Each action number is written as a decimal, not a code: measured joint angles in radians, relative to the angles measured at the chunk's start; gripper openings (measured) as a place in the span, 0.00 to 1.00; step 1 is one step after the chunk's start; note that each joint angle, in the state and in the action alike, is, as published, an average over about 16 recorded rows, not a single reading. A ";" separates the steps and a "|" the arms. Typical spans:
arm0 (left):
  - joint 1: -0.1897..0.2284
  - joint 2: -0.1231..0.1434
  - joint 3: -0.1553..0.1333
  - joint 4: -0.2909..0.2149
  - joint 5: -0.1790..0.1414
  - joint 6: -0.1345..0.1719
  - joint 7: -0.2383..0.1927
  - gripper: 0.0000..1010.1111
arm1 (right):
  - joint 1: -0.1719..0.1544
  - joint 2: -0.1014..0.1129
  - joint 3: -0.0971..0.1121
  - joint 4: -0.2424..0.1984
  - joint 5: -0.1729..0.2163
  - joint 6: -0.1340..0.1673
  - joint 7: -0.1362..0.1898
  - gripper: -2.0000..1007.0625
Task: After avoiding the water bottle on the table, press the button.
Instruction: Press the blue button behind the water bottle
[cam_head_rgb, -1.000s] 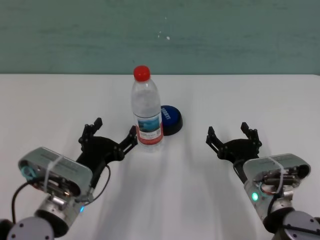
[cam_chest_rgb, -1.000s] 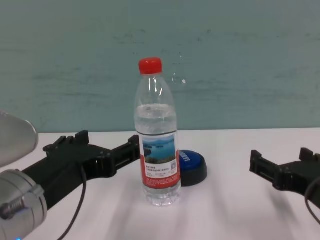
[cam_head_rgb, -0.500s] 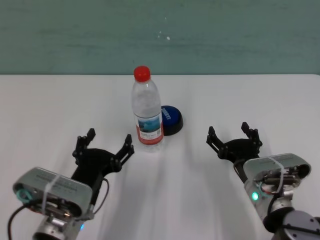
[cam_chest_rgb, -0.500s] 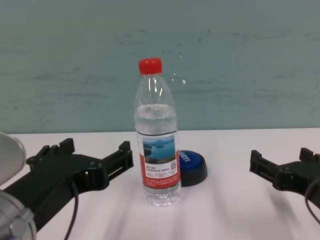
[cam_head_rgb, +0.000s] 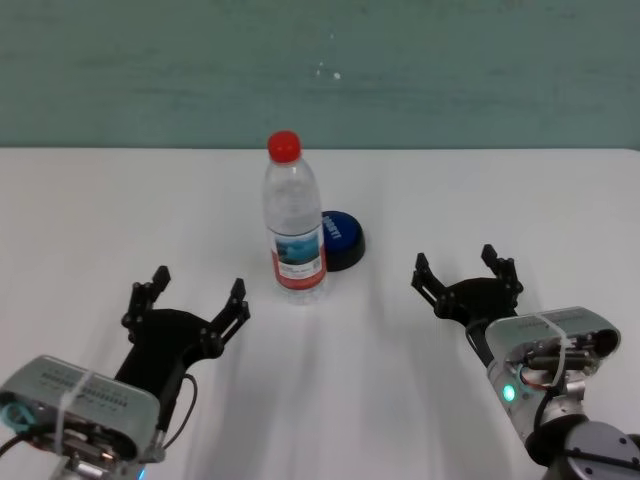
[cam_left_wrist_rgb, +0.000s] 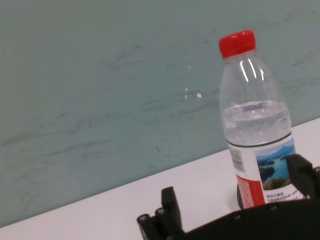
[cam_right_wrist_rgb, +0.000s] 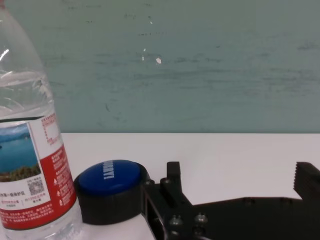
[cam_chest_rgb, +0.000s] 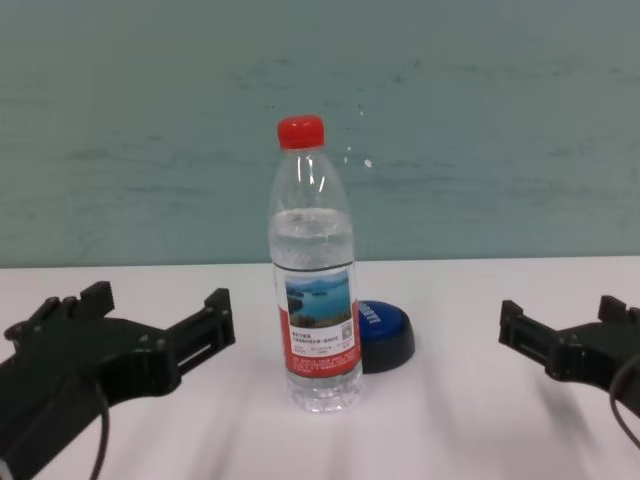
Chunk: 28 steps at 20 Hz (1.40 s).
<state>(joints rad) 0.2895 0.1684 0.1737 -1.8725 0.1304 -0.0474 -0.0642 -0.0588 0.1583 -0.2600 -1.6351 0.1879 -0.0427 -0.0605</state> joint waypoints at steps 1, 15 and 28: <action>0.004 0.000 -0.003 -0.003 0.000 -0.002 -0.002 0.99 | 0.000 0.000 0.000 0.000 0.000 0.000 0.000 1.00; 0.020 0.000 -0.013 -0.020 0.004 -0.003 -0.010 0.99 | 0.000 0.000 0.000 0.000 0.000 0.000 0.000 1.00; 0.020 0.000 -0.012 -0.019 0.005 -0.002 -0.008 0.99 | -0.004 0.001 -0.005 0.001 -0.002 0.001 0.008 1.00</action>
<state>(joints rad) 0.3094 0.1684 0.1622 -1.8915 0.1355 -0.0493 -0.0721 -0.0632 0.1590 -0.2647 -1.6344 0.1856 -0.0413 -0.0530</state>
